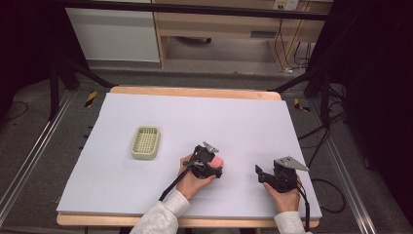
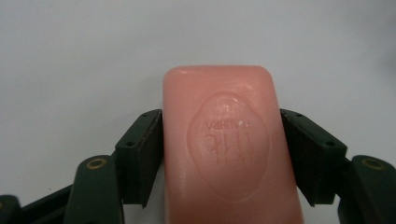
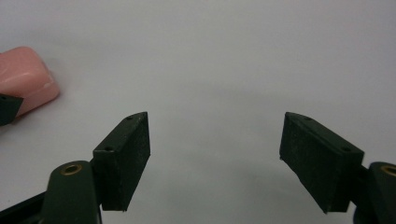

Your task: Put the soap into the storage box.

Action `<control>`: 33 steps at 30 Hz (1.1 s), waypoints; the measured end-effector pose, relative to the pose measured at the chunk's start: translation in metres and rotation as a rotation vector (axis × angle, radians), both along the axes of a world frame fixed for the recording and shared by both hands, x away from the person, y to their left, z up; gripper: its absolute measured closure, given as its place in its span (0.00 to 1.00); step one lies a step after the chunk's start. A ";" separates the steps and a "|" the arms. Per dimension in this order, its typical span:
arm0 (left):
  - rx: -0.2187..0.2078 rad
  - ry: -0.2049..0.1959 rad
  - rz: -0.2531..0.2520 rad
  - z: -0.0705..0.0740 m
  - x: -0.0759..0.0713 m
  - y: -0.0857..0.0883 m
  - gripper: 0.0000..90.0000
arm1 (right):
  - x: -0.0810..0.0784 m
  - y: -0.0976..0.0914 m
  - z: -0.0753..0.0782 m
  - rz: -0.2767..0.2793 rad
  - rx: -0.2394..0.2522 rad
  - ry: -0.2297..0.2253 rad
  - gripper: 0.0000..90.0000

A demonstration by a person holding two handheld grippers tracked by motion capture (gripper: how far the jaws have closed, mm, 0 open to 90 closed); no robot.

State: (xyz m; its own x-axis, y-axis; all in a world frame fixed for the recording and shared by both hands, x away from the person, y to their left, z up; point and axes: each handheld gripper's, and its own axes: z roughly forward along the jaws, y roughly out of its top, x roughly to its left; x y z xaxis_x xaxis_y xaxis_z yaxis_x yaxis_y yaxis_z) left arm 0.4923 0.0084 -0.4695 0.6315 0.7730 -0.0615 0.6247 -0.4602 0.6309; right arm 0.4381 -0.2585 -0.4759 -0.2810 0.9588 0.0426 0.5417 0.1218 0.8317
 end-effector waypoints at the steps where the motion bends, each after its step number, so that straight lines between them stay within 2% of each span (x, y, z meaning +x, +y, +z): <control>1: -0.003 0.002 0.000 0.000 0.000 0.000 0.37 | 0.000 0.000 0.000 0.000 0.000 0.000 0.28; 4: -0.008 0.009 0.014 0.001 0.000 0.000 0.39 | 0.000 0.000 0.000 0.003 0.010 0.006 0.29; 12: -0.002 0.024 0.010 0.002 0.002 0.000 0.40 | 0.000 0.000 0.000 0.008 0.004 0.003 0.30; 19: 0.007 0.003 0.004 0.000 0.000 -0.001 0.40 | -0.001 0.000 0.001 0.006 0.010 -0.003 0.30; 21: 0.015 0.004 0.001 0.000 0.000 -0.002 0.40 | -0.001 0.000 0.002 0.006 0.022 0.004 0.30; 25: 0.030 0.001 -0.004 0.001 0.000 -0.003 0.40 | -0.001 0.000 0.002 0.006 0.016 0.001 0.31; 33: 0.032 0.004 -0.007 0.001 0.000 -0.003 0.41 | -0.001 -0.001 0.001 0.005 0.016 0.005 0.32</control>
State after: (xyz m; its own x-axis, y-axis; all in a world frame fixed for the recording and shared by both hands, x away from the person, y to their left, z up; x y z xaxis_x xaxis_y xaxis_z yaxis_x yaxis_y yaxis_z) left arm 0.4924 0.0052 -0.4682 0.6366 0.7702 -0.0391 0.6236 -0.4844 0.6136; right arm 0.4372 -0.2594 -0.4745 -0.2852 0.9567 0.0591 0.5455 0.1113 0.8307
